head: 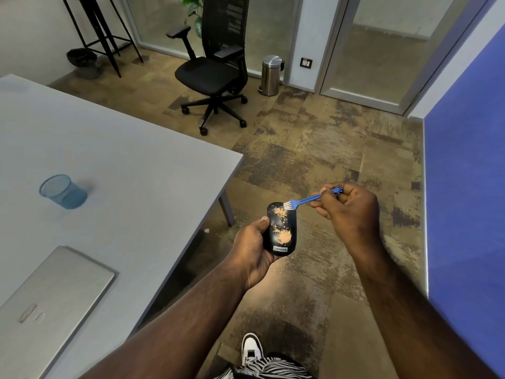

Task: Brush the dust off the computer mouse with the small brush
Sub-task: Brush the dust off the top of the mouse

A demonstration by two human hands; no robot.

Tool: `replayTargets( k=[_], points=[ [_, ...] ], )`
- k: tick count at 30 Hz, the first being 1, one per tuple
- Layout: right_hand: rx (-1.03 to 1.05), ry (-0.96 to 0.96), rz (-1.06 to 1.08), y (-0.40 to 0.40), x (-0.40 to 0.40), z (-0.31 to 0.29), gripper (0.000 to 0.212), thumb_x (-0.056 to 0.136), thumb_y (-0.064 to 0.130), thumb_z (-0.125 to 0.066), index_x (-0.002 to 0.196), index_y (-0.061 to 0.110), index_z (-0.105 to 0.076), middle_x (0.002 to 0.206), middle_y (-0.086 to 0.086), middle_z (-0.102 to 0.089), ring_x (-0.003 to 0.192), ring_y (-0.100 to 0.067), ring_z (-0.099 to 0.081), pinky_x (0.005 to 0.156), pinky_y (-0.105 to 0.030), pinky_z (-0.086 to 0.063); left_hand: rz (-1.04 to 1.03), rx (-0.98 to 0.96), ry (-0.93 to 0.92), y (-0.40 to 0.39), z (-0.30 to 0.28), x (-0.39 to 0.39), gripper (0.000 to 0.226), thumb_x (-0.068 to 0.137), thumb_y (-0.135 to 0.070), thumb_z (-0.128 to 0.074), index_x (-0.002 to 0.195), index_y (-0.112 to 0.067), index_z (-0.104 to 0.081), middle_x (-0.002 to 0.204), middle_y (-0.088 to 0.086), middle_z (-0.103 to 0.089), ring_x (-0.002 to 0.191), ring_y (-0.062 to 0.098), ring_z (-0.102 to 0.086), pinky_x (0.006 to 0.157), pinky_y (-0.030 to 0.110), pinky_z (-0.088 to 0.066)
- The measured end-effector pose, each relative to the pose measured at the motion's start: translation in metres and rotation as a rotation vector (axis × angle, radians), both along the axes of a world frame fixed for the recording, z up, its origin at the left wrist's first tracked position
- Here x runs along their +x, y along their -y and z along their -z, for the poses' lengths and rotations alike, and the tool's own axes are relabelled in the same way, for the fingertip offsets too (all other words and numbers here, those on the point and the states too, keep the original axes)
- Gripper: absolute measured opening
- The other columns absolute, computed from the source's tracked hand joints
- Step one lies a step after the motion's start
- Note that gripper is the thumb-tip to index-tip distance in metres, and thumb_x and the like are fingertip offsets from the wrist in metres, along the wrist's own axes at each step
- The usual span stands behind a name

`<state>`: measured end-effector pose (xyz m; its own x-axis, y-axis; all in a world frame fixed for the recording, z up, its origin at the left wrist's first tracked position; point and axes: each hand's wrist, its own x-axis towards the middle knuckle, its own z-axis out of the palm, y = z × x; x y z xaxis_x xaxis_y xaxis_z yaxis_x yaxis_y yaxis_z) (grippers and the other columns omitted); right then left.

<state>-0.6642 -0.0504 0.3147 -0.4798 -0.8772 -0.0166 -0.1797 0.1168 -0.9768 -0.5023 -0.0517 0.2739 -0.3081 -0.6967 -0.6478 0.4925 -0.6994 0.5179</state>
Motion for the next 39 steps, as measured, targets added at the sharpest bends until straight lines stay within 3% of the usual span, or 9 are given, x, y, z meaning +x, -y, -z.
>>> replayTargets(
  k=[9, 13, 19, 32, 39],
  points=[
    [0.014, -0.012, -0.010, -0.001, -0.001, -0.006, 0.015, 0.091, 0.010, -0.064, 0.081, 0.020, -0.065, 0.077, -0.004, -0.075, 0.069, -0.014, -0.076, 0.064, -0.028, -0.061, 0.000, 0.012, 0.008, 0.000, 0.000, -0.001, 0.033, 0.103, -0.019, -0.034, 0.116, -0.004, -0.060, 0.111, 0.018, -0.067, 0.090, 0.029, -0.065, 0.088, 0.048, -0.050],
    [-0.009, -0.010, 0.032, 0.000, -0.002, -0.005, 0.011, 0.092, 0.008, -0.064, 0.086, 0.018, -0.066, 0.081, -0.008, -0.074, 0.067, -0.010, -0.075, 0.061, -0.021, -0.060, -0.007, 0.022, 0.005, -0.001, 0.001, -0.001, 0.032, 0.103, -0.018, -0.034, 0.115, -0.004, -0.060, 0.110, 0.017, -0.067, 0.090, 0.029, -0.065, 0.088, 0.047, -0.050],
    [-0.013, -0.061, -0.001, -0.004, -0.002, -0.002, 0.014, 0.091, 0.008, -0.064, 0.084, 0.020, -0.066, 0.080, -0.005, -0.075, 0.068, -0.010, -0.075, 0.061, -0.023, -0.060, -0.002, 0.008, 0.006, -0.002, -0.001, 0.000, 0.032, 0.103, -0.019, -0.032, 0.110, -0.006, -0.060, 0.109, 0.018, -0.067, 0.091, 0.030, -0.064, 0.090, 0.048, -0.049],
    [-0.041, 0.014, 0.020, -0.005, -0.008, 0.001, 0.008, 0.093, 0.008, -0.064, 0.092, 0.016, -0.067, 0.084, -0.007, -0.074, 0.071, -0.012, -0.076, 0.065, -0.023, -0.060, 0.011, 0.025, -0.001, -0.005, -0.001, 0.002, 0.031, 0.103, -0.018, -0.033, 0.107, -0.006, -0.060, 0.105, 0.017, -0.068, 0.093, 0.030, -0.064, 0.093, 0.049, -0.048],
    [-0.095, 0.017, 0.003, -0.007, -0.013, 0.003, 0.017, 0.093, 0.008, -0.063, 0.089, 0.024, -0.067, 0.086, -0.003, -0.075, 0.075, -0.012, -0.076, 0.068, -0.023, -0.060, -0.001, 0.015, -0.022, 0.000, -0.001, 0.006, 0.032, 0.103, -0.020, -0.032, 0.113, -0.006, -0.059, 0.110, 0.017, -0.067, 0.091, 0.029, -0.065, 0.082, 0.047, -0.052]
  ],
)
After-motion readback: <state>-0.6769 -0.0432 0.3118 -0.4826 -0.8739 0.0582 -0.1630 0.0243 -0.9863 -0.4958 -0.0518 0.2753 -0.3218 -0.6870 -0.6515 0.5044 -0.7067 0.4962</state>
